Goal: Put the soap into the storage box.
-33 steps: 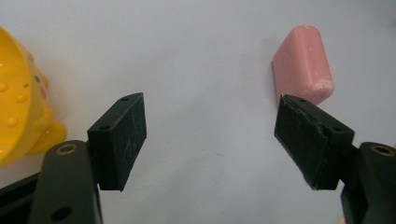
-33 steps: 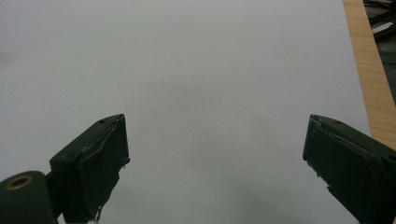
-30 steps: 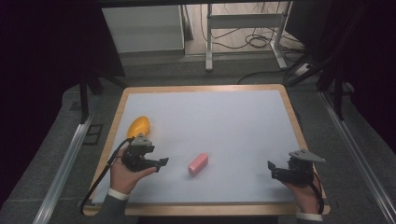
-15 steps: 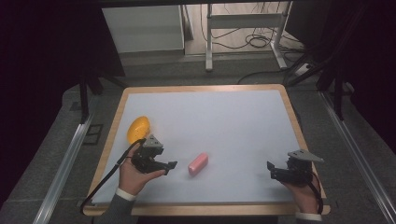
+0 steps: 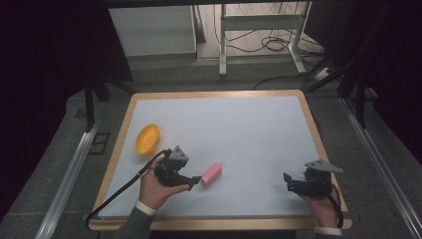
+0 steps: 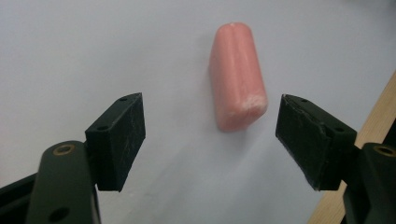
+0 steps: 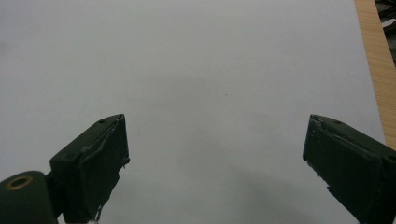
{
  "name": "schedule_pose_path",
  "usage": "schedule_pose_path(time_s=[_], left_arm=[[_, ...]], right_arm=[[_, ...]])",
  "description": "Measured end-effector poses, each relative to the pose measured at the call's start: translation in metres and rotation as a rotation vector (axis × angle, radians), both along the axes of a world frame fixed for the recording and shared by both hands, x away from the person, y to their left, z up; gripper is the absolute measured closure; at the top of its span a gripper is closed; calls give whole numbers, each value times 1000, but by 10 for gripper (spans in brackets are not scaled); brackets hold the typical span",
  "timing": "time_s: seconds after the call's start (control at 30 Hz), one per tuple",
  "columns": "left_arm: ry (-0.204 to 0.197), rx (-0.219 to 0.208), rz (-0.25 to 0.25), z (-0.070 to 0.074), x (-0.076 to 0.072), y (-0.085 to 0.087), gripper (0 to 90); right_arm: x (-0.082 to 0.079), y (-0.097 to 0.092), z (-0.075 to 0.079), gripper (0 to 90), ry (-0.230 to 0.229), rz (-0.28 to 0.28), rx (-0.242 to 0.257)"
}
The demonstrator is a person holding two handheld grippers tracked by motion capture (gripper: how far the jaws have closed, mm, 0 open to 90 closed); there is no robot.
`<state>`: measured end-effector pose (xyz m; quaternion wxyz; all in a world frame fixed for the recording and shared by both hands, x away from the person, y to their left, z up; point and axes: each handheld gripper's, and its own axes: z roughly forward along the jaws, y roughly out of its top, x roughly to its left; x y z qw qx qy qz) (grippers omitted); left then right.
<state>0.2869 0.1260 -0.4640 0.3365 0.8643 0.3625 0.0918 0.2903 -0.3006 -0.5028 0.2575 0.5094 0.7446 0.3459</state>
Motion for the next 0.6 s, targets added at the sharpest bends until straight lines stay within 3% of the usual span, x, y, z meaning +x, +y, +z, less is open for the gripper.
schedule_pose_path(time_s=[0.17,0.6], left_arm=[[5,10,-17,0,3,-13,247],[7,-1,-12,-1,5,-17,250]], right_arm=[[0,0,0,65,-2,2,-2],[0,0,0,65,-3,7,-6]])
